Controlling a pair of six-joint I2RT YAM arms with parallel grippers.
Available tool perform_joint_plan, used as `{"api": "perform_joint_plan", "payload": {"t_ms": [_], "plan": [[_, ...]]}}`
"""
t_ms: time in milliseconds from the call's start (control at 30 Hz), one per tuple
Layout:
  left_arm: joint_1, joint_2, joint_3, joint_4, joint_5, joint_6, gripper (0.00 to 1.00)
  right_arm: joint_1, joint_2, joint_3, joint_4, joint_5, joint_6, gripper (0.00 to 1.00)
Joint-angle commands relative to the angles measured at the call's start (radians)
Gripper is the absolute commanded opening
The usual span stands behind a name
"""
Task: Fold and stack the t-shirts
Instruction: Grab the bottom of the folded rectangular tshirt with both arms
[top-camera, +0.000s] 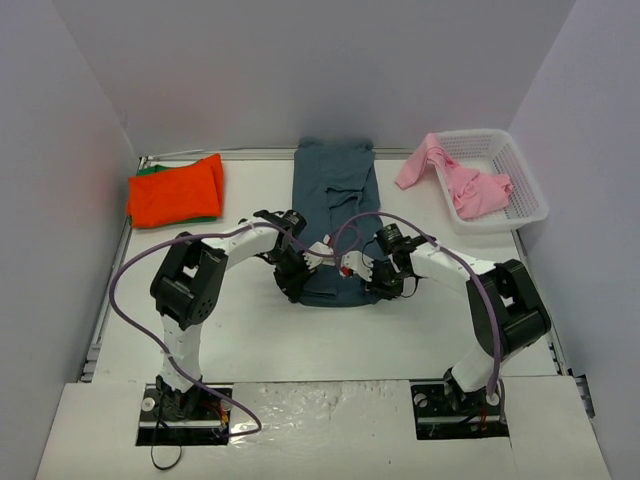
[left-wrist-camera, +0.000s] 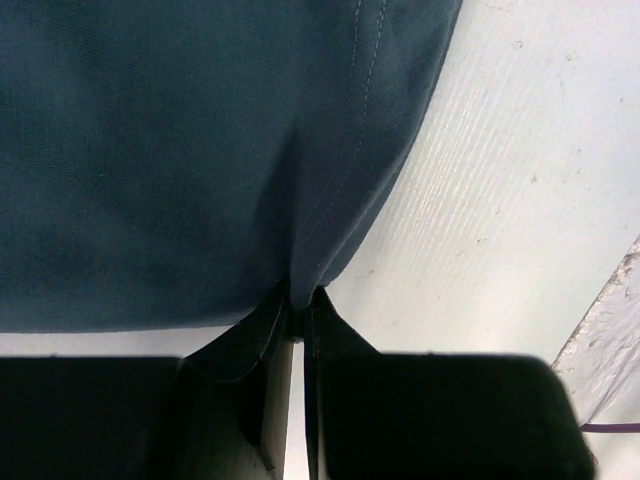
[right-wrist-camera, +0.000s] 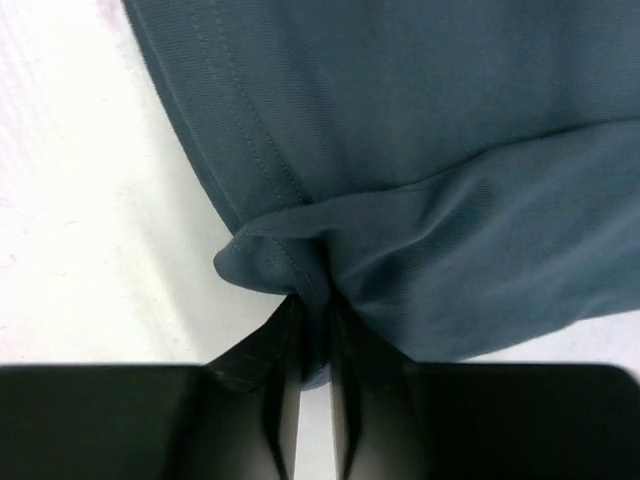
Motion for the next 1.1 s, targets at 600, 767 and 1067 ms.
{"api": "perform_joint_plan", "payload": {"t_ms": [600, 767, 1067], "plan": [[-0.007, -0.118, -0.017, -0.046, -0.025, 0.036, 0.03, 0.006, -0.101, 0.153, -0.341, -0.155, 0.104, 0.0], [-0.008, -0.197, -0.068, -0.022, -0.013, 0.036, 0.02, 0.008, -0.116, 0.158, -0.361, -0.164, 0.121, 0.0], [-0.017, -0.265, -0.118, -0.069, 0.021, 0.09, 0.02, 0.008, -0.151, 0.17, -0.397, -0.187, 0.126, 0.0]]}}
